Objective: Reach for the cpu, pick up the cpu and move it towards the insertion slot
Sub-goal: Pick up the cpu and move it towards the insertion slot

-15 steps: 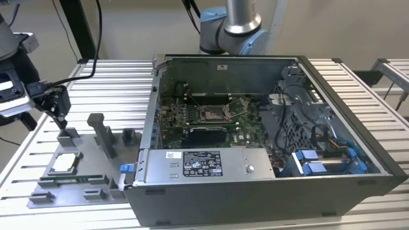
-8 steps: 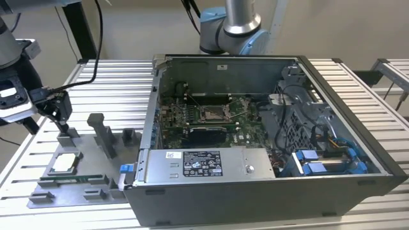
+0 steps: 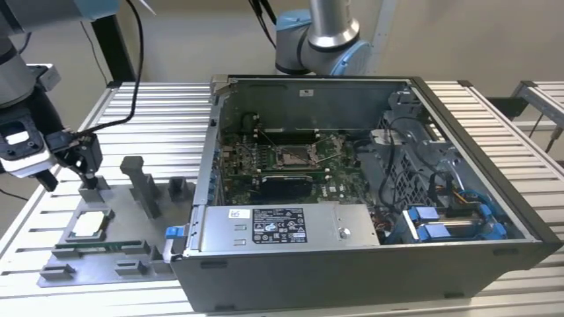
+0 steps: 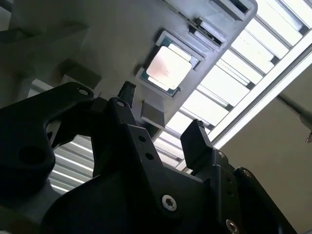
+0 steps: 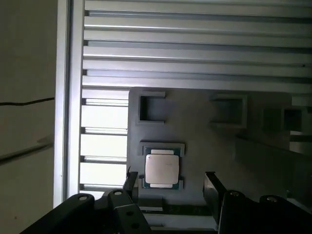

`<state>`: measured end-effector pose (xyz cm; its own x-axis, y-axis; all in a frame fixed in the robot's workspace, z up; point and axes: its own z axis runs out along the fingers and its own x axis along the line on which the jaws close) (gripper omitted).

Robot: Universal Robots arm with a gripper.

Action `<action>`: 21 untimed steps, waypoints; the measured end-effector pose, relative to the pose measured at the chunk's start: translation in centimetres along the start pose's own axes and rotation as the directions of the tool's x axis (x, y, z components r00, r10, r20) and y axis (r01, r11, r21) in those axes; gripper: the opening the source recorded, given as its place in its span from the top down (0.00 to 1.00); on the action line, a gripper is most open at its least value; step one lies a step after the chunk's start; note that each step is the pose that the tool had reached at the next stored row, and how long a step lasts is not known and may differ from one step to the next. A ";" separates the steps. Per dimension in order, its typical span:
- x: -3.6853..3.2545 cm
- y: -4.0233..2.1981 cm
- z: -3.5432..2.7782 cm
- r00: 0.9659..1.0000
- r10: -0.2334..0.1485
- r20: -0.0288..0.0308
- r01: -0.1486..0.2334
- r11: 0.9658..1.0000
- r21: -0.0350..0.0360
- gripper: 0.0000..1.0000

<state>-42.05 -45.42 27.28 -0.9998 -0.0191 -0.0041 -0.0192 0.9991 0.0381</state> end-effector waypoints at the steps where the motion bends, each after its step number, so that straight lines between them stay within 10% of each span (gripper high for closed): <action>1: 0.00 -0.04 0.20 1.000 0.000 0.000 0.000 1.000 0.000 0.00; 21: 0.07 -0.75 3.74 1.000 0.000 0.001 0.000 1.000 0.000 0.00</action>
<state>-42.09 -46.03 23.52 -0.9998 -0.0192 -0.0054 -0.0194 0.9991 0.0381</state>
